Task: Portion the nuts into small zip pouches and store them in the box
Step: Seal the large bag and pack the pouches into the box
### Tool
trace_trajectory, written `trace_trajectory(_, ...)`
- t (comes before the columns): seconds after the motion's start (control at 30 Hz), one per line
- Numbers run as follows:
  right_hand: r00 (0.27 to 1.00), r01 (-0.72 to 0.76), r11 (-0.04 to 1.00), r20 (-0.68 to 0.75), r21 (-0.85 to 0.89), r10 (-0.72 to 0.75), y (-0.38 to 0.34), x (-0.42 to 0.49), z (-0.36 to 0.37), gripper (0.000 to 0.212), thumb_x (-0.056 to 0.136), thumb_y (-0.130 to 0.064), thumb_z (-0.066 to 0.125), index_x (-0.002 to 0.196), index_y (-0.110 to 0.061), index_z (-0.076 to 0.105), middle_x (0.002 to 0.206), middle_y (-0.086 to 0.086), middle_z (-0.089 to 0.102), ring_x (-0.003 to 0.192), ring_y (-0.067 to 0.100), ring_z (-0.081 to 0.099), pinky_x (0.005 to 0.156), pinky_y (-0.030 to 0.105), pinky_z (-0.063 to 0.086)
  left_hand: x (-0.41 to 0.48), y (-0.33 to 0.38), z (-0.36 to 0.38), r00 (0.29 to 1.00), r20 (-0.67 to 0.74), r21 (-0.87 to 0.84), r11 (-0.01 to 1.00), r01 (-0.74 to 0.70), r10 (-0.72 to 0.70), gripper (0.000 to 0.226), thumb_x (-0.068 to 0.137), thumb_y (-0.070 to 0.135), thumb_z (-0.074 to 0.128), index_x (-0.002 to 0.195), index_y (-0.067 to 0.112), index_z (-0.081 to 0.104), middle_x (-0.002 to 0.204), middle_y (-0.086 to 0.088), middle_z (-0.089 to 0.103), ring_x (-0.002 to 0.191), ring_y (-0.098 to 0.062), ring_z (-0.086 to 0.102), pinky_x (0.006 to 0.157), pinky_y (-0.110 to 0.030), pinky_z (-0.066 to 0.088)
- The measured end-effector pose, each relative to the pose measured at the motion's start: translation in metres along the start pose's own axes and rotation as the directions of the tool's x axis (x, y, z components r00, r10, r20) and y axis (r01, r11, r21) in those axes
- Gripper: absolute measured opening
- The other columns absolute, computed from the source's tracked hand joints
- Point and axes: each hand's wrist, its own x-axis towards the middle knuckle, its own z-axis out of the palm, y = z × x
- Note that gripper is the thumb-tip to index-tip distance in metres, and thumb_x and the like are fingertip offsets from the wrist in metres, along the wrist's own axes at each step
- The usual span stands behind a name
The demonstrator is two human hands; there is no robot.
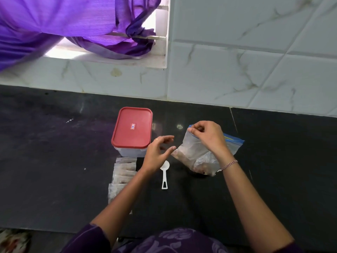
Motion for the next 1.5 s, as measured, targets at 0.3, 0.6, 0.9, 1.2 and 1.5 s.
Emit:
trace_trajectory(0.3, 0.999, -0.023, 0.985, 0.028, 0.168, 0.018, 0.008, -0.002, -0.009, 0.014, 0.085, -0.030, 0.069, 0.087, -0.016, 0.071, 0.067, -0.012, 0.059, 0.063, 0.002, 0.052, 0.060, 0.018, 0.041, 0.002, -0.018, 0.011, 0.992, 0.045, 0.188, 0.977, 0.105, -0.115, 0.025, 0.082, 0.013, 0.076, 0.107, 0.011, 0.073, 0.100, -0.001, 0.072, 0.088, -0.009, 0.066, 0.076, -0.005, 0.047)
trace_trajectory(0.6, 0.961, 0.168, 0.980, -0.202, -0.111, -0.188, 0.010, -0.003, -0.013, 0.013, 0.085, -0.029, 0.069, 0.084, -0.016, 0.068, 0.111, -0.002, 0.056, 0.111, 0.016, 0.045, 0.084, 0.021, 0.036, 0.020, -0.025, 0.013, 0.980, 0.178, 0.506, 0.862, -0.014, -0.088, 0.008, 0.088, 0.014, 0.066, 0.090, 0.012, 0.074, 0.091, -0.003, 0.070, 0.088, -0.020, 0.062, 0.078, -0.032, 0.049)
trace_trajectory(0.9, 0.965, 0.193, 0.974, -0.156, -0.115, -0.210, -0.007, -0.006, -0.001, 0.027, 0.083, -0.036, 0.070, 0.099, -0.021, 0.056, 0.086, -0.008, 0.070, 0.081, 0.011, 0.065, 0.068, 0.028, 0.050, 0.027, 0.027, 0.016, 0.986, 0.142, 0.128, 0.987, -0.101, 0.082, 0.044, 0.082, 0.031, 0.059, 0.121, 0.011, 0.062, 0.108, -0.006, 0.069, 0.101, -0.021, 0.062, 0.088, -0.037, 0.049)
trace_trajectory(1.2, 0.988, 0.156, 0.940, 0.060, -0.303, -0.145, 0.025, -0.018, -0.025, 0.071, 0.077, -0.049, 0.068, 0.136, -0.020, 0.041, 0.133, -0.001, 0.050, 0.124, 0.016, 0.045, 0.101, 0.037, 0.042, 0.039, 0.040, 0.007, 1.000, 0.006, -0.070, 0.997, 0.015, -0.014, 0.031, 0.083, 0.035, 0.070, 0.088, 0.005, 0.066, 0.079, -0.015, 0.067, 0.071, -0.016, 0.059, 0.073, -0.050, 0.052)
trace_trajectory(1.5, 0.989, -0.002, 0.988, -0.143, 0.155, 0.025, 0.083, -0.013, -0.045, 0.008, 0.081, -0.019, 0.073, 0.086, -0.023, 0.068, 0.091, -0.004, 0.066, 0.084, 0.009, 0.059, 0.068, 0.016, 0.042, 0.045, 0.043, -0.016, 0.994, -0.040, -0.215, 0.972, 0.094, -0.105, 0.008, 0.090, 0.004, 0.065, 0.093, -0.002, 0.068, 0.087, -0.010, 0.065, 0.077, -0.005, 0.060, 0.073, -0.026, 0.051)
